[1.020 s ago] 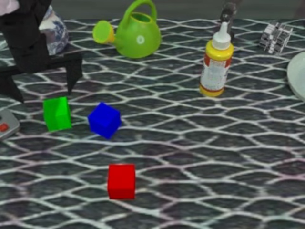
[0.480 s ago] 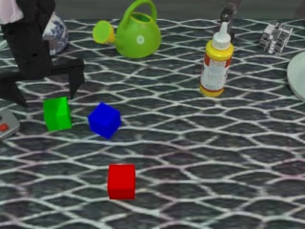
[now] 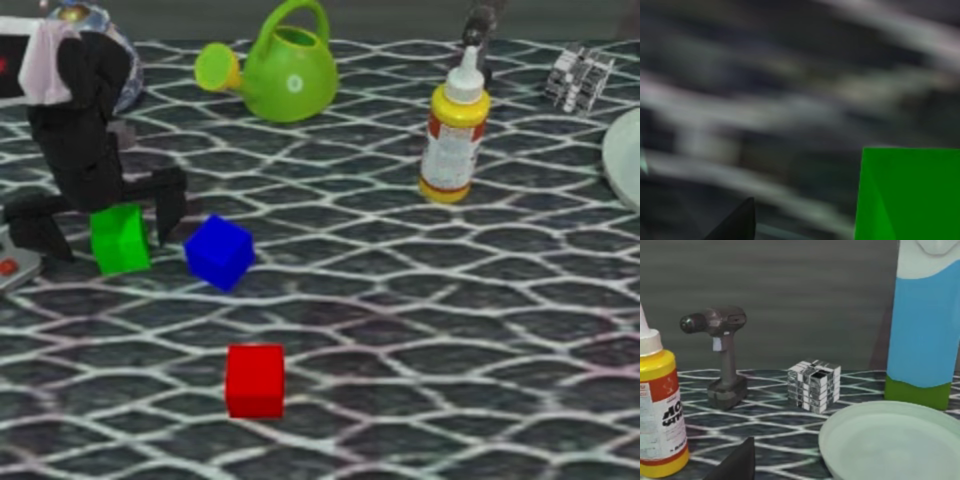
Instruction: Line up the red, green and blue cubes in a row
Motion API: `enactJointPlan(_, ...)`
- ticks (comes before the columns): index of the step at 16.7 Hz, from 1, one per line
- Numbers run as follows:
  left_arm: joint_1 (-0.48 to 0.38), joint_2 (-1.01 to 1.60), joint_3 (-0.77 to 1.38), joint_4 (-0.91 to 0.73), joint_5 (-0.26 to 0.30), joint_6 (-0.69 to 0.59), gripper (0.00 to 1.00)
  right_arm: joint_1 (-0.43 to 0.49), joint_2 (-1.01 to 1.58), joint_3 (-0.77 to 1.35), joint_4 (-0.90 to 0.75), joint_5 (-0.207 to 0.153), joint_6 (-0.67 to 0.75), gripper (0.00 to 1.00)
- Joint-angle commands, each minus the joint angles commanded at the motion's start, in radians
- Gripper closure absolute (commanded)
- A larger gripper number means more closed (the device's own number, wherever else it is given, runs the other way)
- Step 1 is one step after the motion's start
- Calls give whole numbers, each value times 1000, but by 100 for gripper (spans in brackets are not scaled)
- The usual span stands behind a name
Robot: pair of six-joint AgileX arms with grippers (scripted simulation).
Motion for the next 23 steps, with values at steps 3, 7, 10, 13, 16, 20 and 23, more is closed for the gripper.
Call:
enactJointPlan(3, 0, 0, 0, 0, 0, 0, 8, 0, 0, 0, 0, 0, 0, 0)
enactJointPlan(7, 0, 0, 0, 0, 0, 0, 38, 0, 0, 0, 0, 0, 0, 0)
enactJointPlan(10, 0, 0, 0, 0, 0, 0, 60, 0, 0, 0, 0, 0, 0, 0)
enactJointPlan(13, 0, 0, 0, 0, 0, 0, 83, 0, 0, 0, 0, 0, 0, 0)
enactJointPlan(16, 0, 0, 0, 0, 0, 0, 100, 0, 0, 0, 0, 0, 0, 0)
enactJointPlan(20, 0, 0, 0, 0, 0, 0, 100, 0, 0, 0, 0, 0, 0, 0)
enactJointPlan(23, 0, 0, 0, 0, 0, 0, 100, 0, 0, 0, 0, 0, 0, 0)
